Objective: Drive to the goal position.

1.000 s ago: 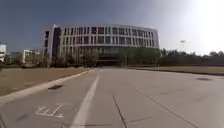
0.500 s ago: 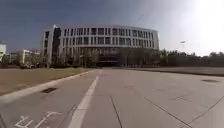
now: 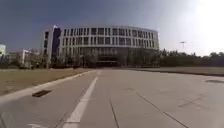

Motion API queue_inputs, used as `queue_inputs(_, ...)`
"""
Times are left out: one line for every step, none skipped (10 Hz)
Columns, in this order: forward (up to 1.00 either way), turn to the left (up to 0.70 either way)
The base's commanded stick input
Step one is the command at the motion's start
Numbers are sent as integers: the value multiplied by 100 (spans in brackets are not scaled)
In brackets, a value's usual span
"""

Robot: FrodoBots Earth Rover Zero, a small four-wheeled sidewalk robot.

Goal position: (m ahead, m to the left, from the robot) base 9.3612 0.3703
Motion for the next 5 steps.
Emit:
queue_inputs(70, 0)
queue_inputs(70, 0)
queue_inputs(70, 0)
queue_inputs(70, 0)
queue_inputs(70, 0)
